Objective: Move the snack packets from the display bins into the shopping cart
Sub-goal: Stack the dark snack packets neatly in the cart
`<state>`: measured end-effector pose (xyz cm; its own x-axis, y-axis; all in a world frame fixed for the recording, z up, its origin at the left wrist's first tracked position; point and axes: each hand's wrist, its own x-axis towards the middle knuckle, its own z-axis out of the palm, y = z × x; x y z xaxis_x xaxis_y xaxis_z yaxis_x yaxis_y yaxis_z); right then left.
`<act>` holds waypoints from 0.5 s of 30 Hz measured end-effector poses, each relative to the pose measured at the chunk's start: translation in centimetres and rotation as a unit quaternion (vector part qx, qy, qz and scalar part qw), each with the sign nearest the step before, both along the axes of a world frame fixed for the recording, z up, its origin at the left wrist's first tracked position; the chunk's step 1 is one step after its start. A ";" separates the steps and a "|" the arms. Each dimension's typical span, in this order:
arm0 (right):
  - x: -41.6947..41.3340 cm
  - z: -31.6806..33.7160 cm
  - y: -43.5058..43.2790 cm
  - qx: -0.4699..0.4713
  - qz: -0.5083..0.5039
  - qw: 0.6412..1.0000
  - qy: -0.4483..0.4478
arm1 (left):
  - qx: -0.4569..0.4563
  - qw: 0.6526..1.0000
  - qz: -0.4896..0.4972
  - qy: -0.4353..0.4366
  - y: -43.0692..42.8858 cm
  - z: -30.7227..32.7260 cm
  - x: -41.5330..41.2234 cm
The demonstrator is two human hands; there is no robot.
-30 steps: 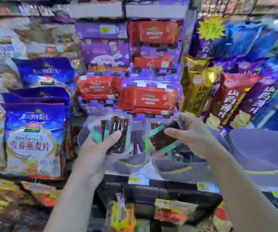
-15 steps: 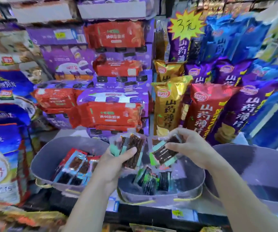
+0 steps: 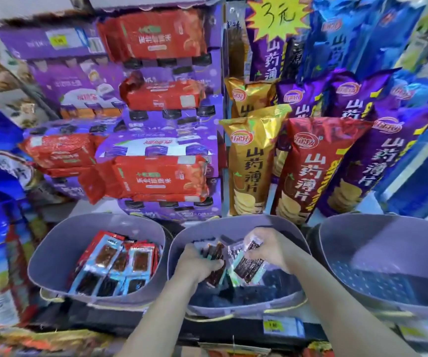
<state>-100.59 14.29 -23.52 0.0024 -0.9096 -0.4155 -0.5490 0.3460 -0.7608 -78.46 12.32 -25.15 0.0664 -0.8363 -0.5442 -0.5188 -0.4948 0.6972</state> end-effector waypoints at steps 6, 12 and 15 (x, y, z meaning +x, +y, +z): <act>1.1 -0.1 -1.5 0.110 0.025 0.992 0.050 | 0.070 0.988 -0.116 -0.073 -2.3 -1.6 -0.8; 2.0 -0.4 -2.1 0.142 0.077 0.978 0.134 | 0.083 0.970 -0.167 -0.158 -3.4 -2.1 -1.1; 2.1 -0.4 -1.9 0.135 0.078 0.977 0.148 | 0.095 0.958 -0.205 -0.176 -3.7 -2.3 -1.2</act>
<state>-98.51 12.44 -23.96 -0.0241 -0.7643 -0.6444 -0.7926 0.4075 -0.4536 -79.62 8.62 -27.49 -0.0381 -0.7199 -0.6930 -0.8832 -0.3001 0.3603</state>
